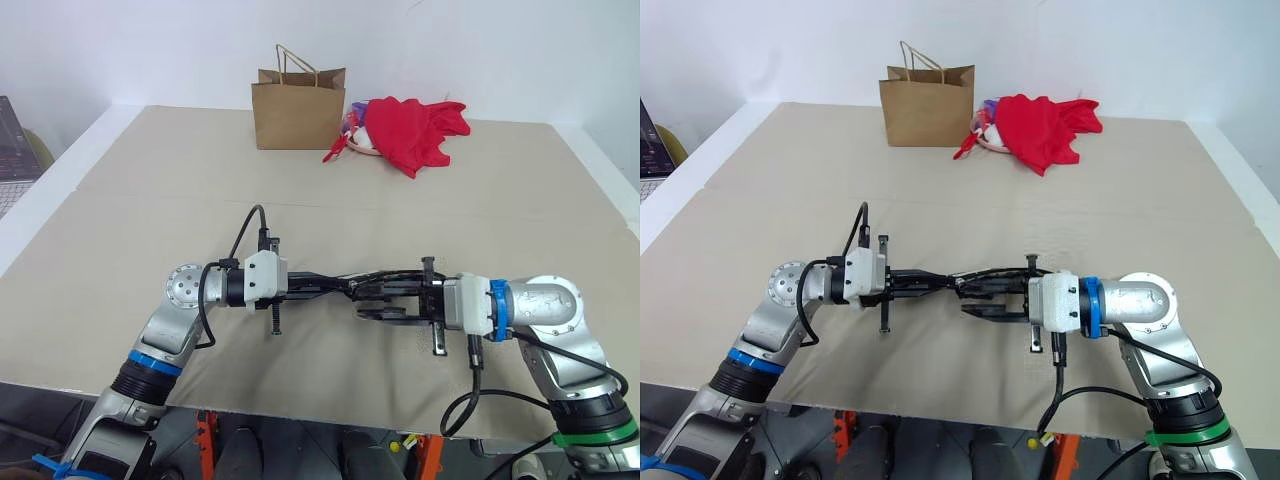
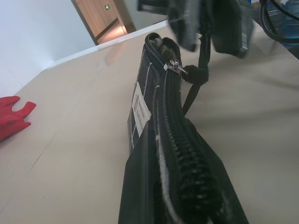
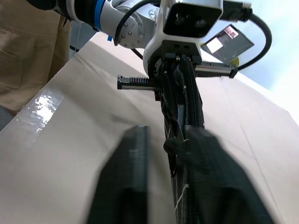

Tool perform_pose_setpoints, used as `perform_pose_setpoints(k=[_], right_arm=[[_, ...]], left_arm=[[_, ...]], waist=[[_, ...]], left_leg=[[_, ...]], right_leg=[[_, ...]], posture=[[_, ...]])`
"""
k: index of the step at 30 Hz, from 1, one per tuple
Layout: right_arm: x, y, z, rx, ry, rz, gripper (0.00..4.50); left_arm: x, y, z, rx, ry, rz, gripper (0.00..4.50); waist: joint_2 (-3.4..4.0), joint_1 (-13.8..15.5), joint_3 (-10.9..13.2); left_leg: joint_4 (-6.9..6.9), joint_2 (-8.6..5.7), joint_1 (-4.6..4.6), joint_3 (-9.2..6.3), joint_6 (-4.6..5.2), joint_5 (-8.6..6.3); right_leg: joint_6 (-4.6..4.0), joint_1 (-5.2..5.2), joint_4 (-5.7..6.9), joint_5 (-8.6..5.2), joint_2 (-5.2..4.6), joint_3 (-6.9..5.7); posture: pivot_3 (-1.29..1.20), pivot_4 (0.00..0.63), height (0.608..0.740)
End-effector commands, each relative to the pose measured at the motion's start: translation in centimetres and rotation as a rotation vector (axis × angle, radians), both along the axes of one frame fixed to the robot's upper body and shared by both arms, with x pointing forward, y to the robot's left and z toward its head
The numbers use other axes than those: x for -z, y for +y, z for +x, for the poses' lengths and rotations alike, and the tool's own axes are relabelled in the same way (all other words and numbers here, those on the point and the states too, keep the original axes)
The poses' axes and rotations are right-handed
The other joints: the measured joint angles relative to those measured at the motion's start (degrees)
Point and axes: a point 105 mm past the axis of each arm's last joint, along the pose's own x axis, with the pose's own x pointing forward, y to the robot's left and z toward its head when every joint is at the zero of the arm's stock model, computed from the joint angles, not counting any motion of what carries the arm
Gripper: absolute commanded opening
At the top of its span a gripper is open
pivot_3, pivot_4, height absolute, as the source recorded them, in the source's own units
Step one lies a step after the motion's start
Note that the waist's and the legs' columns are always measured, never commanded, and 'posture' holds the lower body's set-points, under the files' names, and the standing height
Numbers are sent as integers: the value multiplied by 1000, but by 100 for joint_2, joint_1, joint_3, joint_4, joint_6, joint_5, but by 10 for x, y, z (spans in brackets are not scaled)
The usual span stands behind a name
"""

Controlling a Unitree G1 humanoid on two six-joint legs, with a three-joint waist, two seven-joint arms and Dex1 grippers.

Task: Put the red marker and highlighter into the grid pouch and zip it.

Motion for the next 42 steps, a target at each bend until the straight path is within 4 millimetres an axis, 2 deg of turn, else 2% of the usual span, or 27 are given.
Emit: perform_pose_setpoints(k=[1, 5, 9, 13, 21, 24, 27, 30, 31, 32, 33, 34, 35, 38, 40, 41, 42], right_arm=[[-9, -1, -1, -6, -25, 33, 43], [-16, -2, 0, 44, 36, 119, 43], [-21, -10, 3, 101, 39, 133, 43], [-19, -42, 5, 229, 53, 85, 43], [-19, -104, -3, 449, 68, -12, 43], [-18, -119, -5, 507, 67, -34, 43], [-18, -123, -6, 533, 70, -22, 43], [-16, -116, -6, 532, 84, 7, 43], [-18, -112, -4, 543, 147, 82, 5], [-17, -109, 0, 580, 235, 172, 530], [-13, -106, 3, 605, 307, 229, 754], [-7, -104, 5, 640, 359, 274, 1267], [-2, -104, 6, 678, 392, 305, 1457], [7, -109, 10, 792, 472, 406, 2575], [13, -118, 13, 894, 507, 470, 3020], [17, -124, 14, 945, 534, 500, 3020], [20, -128, 14, 978, 546, 520, 3862]], left_arm=[[-13, 1, 0, -1, -54, -22, 0], [-12, 1, 1, -1, -55, -18, 0], [-11, 1, 2, -3, -55, -16, 0], [-8, 7, 8, -20, -62, 6, 0], [-5, 25, 20, -52, -62, 58, 0], [-2, 27, 21, -44, -70, 80, 0], [2, 25, 19, -22, -65, 98, 0], [5, 22, 16, -3, 4, 101, 0], [5, 21, 12, 22, 48, 97, 329], [6, 20, 9, 38, 97, 100, 704], [5, 19, 7, 41, 132, 87, 997], [1, 19, 7, 28, 187, 56, 1439], [-2, 21, 8, 9, 217, 38, 1601], [-8, 33, 17, -79, 260, 14, 2656], [-10, 41, 24, -152, 283, -8, 3064], [-11, 45, 28, -193, 299, -26, 3064], [-11, 48, 30, -225, 311, -43, 3800]], waist=[[0, 0, 0], [0, 0, 0], [0, 0, 0], [0, 1, 0], [-1, -7, 0], [-1, 1, 0], [-1, -6, 0], [-1, -3, 0], [-1, -3, 0], [-1, -12, 1], [-1, -15, 0], [0, -8, 0], [-1, -4, 0], [-1, 0, 0], [-1, 0, 0], [-2, 0, 0], [-2, 0, -1]], left_leg=[[0, 0, 0, 0, 0, 0], [0, 0, 0, 0, 0, 0], [0, 0, 0, 0, 0, 0], [0, 0, 0, 0, 0, 0], [-1, -1, 4, -1, 1, 0], [1, -2, 4, -1, 0, 0], [2, -2, 5, -1, 0, 0], [2, -2, 4, -1, 1, 0], [3, -2, 4, -1, 0, 0], [3, -2, 3, -1, 0, 0], [0, 0, 5, -2, 1, 0], [-1, 0, 5, -3, 1, 0], [-1, -1, 4, -3, 0, 0], [0, -1, 0, -4, 0, 0], [0, -2, 2, -5, 0, 0], [0, -2, 2, -5, 0, 0], [0, -1, 2, -5, 0, 0]], right_leg=[[0, 0, 0, 0, 0, 0], [0, 0, 0, 0, 0, 0], [-2, 1, 0, 1, 0, 0], [-1, 1, 0, 0, 0, 0], [15, 3, 0, -9, -1, -1], [24, 6, 0, -14, -1, 0], [24, 6, 0, -14, -1, 0], [25, 7, 0, -14, -1, 0], [25, 7, 0, -14, -1, 0], [25, 7, 0, -13, -1, 0], [24, 7, 1, -13, 2, 0], [21, 7, 1, -12, 2, 0], [20, 7, 2, -11, 1, 0], [22, 6, 1, -13, 0, 0], [23, 5, 1, -13, 0, -1], [23, 5, 2, -13, 0, -1], [24, 5, 2, -14, 0, -1]], posture=[[0, 150, 740], [0, 150, 740], [0, 150, 740], [0, 150, 740], [0, 150, 740], [0, 150, 740], [0, 150, 740], [0, 150, 740], [0, 150, 740], [0, 150, 740], [0, 150, 740], [0, 150, 740], [0, 150, 740], [0, 150, 740], [0, 150, 740], [0, 150, 740], [0, 150, 740]])
